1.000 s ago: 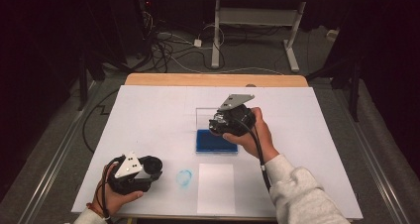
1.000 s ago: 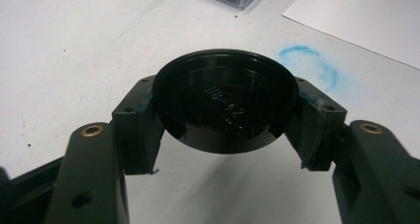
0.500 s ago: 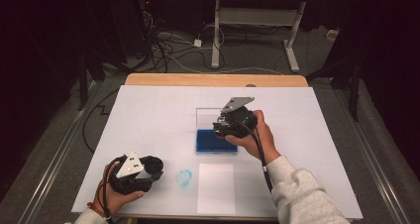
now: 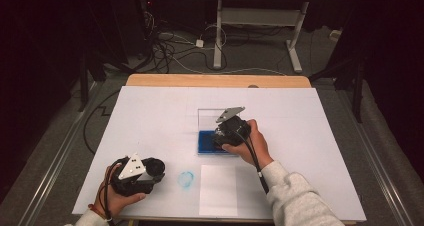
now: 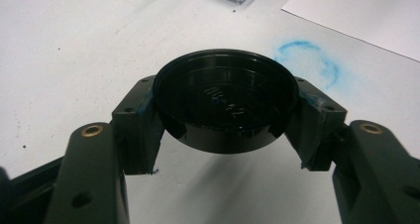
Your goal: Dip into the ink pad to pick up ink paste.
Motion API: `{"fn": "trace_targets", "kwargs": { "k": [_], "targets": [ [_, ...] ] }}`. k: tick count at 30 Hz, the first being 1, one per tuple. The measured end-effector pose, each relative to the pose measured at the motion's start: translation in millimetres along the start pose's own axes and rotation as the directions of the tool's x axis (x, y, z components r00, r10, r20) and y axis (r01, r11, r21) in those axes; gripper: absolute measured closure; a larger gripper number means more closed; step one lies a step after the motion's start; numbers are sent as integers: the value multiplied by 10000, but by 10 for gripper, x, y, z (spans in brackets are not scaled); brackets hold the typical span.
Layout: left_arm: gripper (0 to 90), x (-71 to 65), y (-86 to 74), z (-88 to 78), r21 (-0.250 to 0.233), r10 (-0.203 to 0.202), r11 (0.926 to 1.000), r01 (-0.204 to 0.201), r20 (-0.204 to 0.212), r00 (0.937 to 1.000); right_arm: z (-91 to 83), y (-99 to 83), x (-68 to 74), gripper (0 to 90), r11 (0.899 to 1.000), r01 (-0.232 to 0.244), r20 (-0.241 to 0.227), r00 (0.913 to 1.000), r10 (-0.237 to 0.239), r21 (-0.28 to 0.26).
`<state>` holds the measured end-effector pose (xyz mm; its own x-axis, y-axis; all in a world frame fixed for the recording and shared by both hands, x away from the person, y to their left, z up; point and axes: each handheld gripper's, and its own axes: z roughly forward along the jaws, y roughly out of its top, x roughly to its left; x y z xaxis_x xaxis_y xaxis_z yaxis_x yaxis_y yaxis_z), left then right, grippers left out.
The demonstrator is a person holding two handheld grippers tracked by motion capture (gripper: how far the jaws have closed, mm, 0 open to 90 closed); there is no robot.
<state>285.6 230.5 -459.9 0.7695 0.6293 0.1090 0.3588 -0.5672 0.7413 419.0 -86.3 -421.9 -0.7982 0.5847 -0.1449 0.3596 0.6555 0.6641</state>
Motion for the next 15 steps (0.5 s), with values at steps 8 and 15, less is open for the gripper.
{"fn": "trace_targets", "kwargs": {
  "k": [8, 15],
  "targets": [
    [368, -18, 8, 15, 118, 161, 9998, -161, 3, 9999, 50, -29, 15, 570, 10000, 85, 29, 10000, -85, -36],
    [367, -31, 12, 11, 133, 190, 9997, -191, 27, 9998, 32, -99, 38, 570, 9994, 182, 133, 9998, -178, -301]
  ]
}}
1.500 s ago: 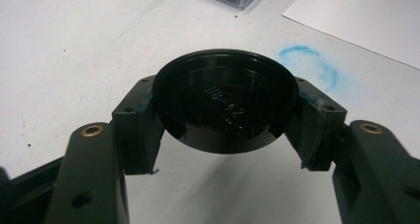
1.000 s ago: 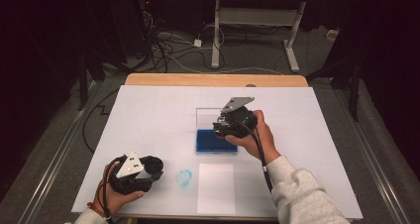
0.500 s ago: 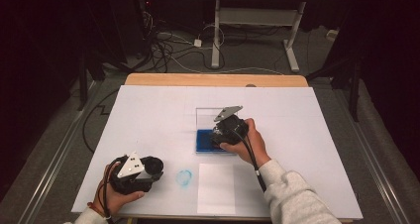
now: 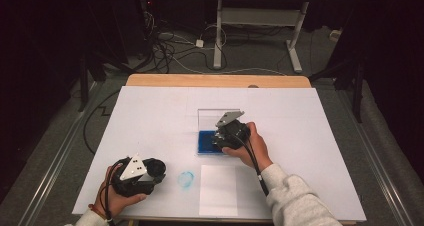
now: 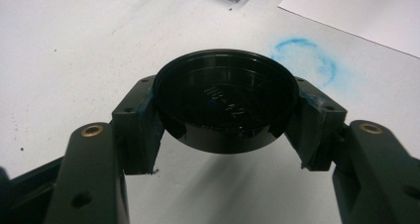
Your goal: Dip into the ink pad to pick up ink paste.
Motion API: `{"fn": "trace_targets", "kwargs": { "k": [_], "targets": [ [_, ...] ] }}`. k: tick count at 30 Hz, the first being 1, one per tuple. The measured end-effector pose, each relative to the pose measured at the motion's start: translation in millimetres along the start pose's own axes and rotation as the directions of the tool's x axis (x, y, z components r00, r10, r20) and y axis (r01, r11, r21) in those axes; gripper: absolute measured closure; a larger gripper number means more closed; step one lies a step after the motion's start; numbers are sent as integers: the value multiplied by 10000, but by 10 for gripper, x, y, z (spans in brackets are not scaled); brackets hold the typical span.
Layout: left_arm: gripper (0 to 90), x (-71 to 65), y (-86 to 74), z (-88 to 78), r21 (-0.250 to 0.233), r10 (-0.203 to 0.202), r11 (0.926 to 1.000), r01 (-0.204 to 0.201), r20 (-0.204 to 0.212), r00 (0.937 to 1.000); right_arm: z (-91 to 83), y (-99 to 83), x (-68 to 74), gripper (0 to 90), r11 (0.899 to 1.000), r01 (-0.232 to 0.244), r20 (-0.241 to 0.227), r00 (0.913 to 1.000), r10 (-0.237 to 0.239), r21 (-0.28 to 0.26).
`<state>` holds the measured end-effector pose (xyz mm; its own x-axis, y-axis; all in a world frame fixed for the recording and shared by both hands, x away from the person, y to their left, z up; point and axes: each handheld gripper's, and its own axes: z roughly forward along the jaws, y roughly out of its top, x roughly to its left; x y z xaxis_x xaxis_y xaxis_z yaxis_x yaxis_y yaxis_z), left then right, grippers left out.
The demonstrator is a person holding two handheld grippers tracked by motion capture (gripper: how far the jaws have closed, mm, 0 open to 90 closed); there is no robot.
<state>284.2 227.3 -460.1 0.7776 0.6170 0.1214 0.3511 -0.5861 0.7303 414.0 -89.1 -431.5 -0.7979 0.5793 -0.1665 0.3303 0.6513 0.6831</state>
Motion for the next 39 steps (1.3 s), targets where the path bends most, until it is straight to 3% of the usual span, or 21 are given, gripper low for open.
{"fn": "trace_targets", "kwargs": {
  "k": [8, 12, 20, 23, 27, 33, 37, 39],
  "targets": [
    [368, 0, 0, 1, 12, -2, 10000, 2, 12, 10000, 21, 9, -12, 570, 10000, -79, -8, 10000, 79, -13],
    [368, 0, 1, 7, 39, 32, 10000, -33, 43, 10000, 13, 18, 26, 570, 9999, 101, 181, 9998, -102, 102],
    [367, -7, 8, 16, 67, 43, 10000, -44, 73, 10000, 9, 14, -4, 570, 9999, 109, 55, 9999, -110, 107],
    [367, -6, 4, 10, 68, 33, 10000, -34, 51, 10000, 13, 11, -25, 570, 9998, -173, -71, 9998, 173, 64],
    [368, 0, 4, 14, 62, -1, 10000, 1, 69, 10000, 8, 33, 42, 570, 9994, 244, 290, 9993, -251, 255],
    [367, -11, 8, 10, 76, 64, 10000, -65, 105, 9999, 24, 11, -36, 571, 9998, -219, 19, 9998, 219, 29],
    [367, -9, 3, 11, 86, 55, 9999, -57, 124, 9999, 8, 14, 37, 571, 9995, 255, 360, 9990, -262, 195],
    [368, -9, 1, 8, 94, 58, 9999, -59, 115, 9999, 6, -1, 28, 571, 9998, 166, 324, 9993, -167, 55]
  ]
}}
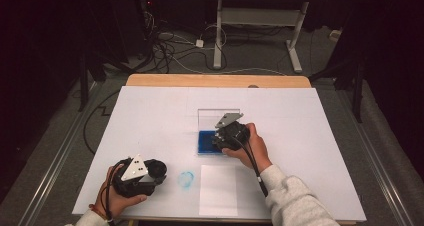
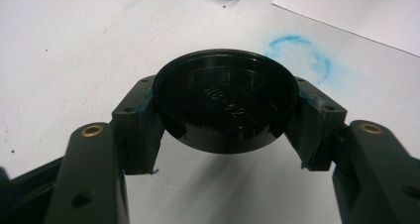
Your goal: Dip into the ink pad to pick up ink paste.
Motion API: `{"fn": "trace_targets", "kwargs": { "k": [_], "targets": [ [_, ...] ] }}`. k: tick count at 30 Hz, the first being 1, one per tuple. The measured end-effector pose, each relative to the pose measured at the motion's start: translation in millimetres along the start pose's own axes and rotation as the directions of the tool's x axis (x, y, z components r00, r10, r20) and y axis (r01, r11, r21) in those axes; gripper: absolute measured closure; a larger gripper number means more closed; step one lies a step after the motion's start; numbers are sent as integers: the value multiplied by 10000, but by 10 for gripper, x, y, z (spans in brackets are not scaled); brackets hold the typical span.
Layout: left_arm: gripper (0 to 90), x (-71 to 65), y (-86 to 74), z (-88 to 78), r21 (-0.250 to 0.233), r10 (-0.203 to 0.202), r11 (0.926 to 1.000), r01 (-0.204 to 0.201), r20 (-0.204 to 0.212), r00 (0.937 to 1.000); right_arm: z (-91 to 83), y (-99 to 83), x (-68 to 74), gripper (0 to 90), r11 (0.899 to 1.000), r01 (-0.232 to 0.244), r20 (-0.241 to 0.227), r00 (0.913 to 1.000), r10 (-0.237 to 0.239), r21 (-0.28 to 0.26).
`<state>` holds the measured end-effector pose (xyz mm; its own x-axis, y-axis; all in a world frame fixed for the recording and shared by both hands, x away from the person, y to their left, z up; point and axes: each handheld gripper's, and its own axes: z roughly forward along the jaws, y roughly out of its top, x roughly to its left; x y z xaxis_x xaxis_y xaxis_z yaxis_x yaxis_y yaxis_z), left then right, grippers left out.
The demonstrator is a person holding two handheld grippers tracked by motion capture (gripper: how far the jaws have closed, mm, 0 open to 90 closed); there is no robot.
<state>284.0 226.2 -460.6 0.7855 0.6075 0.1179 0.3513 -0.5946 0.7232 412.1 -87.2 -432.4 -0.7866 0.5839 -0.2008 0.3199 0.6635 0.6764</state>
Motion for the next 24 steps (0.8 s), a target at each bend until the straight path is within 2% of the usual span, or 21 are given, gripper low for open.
{"fn": "trace_targets", "kwargs": {
  "k": [3, 5, 6, 8, 14, 20, 24],
  "targets": [
    [368, -7, -2, -10, -25, 12, 10000, -13, -26, 10000, -20, -13, -19, 570, 9994, -347, -78, 9994, 347, -42],
    [368, -1, -4, -11, -16, 1, 10000, -1, -30, 10000, -41, -22, -34, 570, 9995, -296, -97, 9995, 295, -123],
    [368, 4, -4, -8, -5, -17, 10000, 17, -31, 10000, -67, -26, -41, 570, 9985, -476, -2, 9989, 477, -268],
    [368, 11, -2, -4, -3, -38, 10000, 38, -28, 10000, -158, -29, -84, 570, 9924, -874, -221, 9961, 858, -868],
    [368, 9, 6, 2, -11, -90, 10000, 90, -111, 9999, -434, -76, -153, 570, 9754, -1341, -346, 9909, 1300, -1752],
    [368, 1, 13, -4, -8, -41, 10000, 41, -181, 9998, -622, -113, -193, 570, 9651, -1422, -590, 9894, 1324, -2198],
    [367, 2, 6, -3, 46, -32, 10000, 33, -172, 9998, -731, -109, -179, 570, 9635, -1212, -633, 9920, 1091, -2386]
  ]
}}
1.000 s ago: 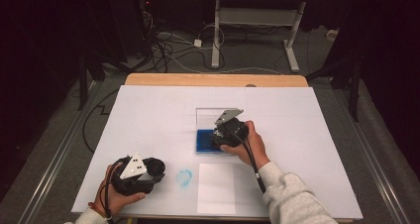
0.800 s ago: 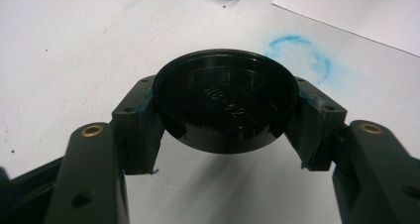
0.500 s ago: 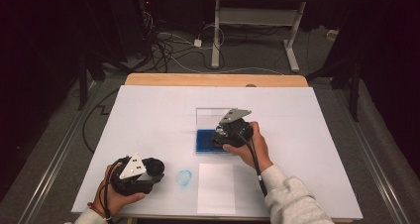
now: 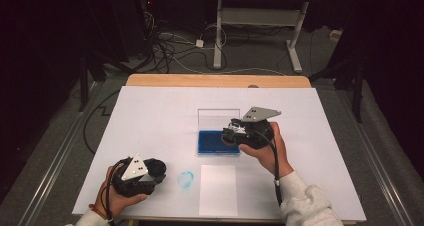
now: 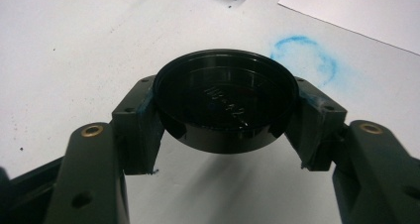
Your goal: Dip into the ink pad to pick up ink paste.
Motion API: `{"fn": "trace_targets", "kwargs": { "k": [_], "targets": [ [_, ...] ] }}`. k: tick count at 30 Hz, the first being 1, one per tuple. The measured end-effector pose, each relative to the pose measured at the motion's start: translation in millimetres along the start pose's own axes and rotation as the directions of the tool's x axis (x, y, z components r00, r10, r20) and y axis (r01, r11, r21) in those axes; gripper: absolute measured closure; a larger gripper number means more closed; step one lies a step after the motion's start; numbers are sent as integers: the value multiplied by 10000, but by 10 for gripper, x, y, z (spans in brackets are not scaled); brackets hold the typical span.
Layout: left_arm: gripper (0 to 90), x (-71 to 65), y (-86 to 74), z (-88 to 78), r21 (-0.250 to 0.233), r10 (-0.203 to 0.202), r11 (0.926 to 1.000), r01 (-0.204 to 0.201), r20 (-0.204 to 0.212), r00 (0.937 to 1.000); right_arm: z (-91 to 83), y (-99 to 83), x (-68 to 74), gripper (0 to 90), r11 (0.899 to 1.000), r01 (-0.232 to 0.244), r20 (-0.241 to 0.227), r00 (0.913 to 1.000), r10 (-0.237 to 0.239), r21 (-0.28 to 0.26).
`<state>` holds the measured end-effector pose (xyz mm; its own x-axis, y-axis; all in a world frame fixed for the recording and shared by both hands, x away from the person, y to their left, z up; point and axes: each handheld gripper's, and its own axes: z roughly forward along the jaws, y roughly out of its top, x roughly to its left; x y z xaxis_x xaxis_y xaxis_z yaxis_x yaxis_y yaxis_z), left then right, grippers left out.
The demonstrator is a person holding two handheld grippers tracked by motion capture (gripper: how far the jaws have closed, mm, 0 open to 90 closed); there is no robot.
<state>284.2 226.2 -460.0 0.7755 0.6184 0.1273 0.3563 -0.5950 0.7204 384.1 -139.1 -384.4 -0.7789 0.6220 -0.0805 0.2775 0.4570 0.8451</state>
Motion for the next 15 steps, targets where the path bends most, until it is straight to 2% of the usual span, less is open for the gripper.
{"fn": "trace_targets", "kwargs": {
  "k": [4, 9, 15],
  "targets": [
    [367, 6, -7, -7, -63, 0, 10000, 1, 106, 9999, -62, 40, 25, 570, 9998, 99, -119, 9999, -101, -143],
    [367, 6, -3, 1, -35, 44, 10000, -43, 150, 9999, -109, 76, 82, 570, 9989, 439, -229, 9988, -442, -147],
    [367, 6, -1, -3, -93, -27, 10000, 28, 138, 9999, -201, 105, 96, 570, 9988, 260, -181, 9995, -268, -422]
  ]
}}
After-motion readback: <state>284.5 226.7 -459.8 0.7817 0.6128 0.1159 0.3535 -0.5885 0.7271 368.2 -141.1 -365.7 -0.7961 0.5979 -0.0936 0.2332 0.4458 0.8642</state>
